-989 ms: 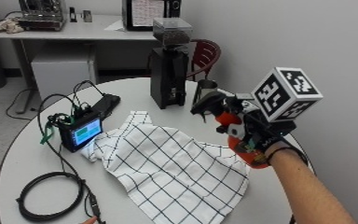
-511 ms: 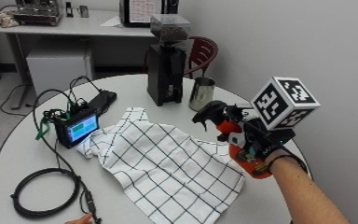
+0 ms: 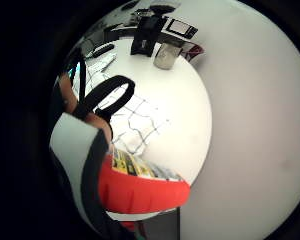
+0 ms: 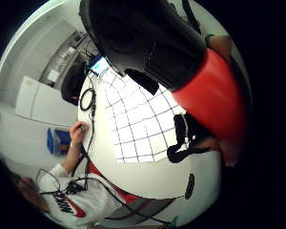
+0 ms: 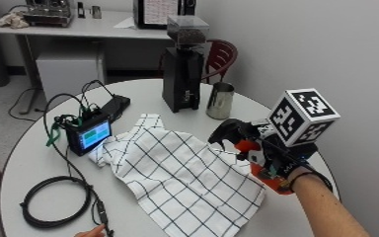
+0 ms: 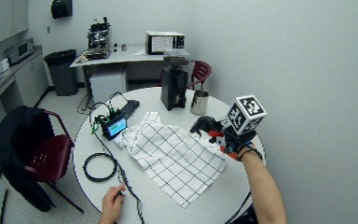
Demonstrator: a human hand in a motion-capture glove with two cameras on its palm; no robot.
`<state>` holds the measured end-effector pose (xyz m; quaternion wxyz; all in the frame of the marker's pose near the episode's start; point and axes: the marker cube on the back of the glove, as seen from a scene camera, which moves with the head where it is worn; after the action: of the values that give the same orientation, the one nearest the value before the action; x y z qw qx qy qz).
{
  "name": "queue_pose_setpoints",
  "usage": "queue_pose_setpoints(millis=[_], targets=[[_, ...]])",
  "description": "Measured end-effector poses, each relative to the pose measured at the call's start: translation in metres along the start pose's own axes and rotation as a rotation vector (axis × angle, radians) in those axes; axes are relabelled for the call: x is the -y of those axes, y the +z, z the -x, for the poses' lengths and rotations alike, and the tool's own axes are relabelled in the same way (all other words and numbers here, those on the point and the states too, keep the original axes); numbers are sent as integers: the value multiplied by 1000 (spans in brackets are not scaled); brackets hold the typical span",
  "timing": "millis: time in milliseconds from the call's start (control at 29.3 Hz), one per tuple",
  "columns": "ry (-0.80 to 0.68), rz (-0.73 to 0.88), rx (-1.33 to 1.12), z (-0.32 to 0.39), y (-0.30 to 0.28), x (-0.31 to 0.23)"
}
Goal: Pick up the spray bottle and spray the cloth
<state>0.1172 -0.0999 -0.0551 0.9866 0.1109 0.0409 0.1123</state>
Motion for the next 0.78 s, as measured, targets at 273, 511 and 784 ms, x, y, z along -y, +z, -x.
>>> queue_pose_setpoints(millis=[273, 511, 784], targets=[[32, -209, 297, 7, -65, 15], [12, -278, 588, 42, -77, 26], [-30, -292, 866, 82, -44, 34]])
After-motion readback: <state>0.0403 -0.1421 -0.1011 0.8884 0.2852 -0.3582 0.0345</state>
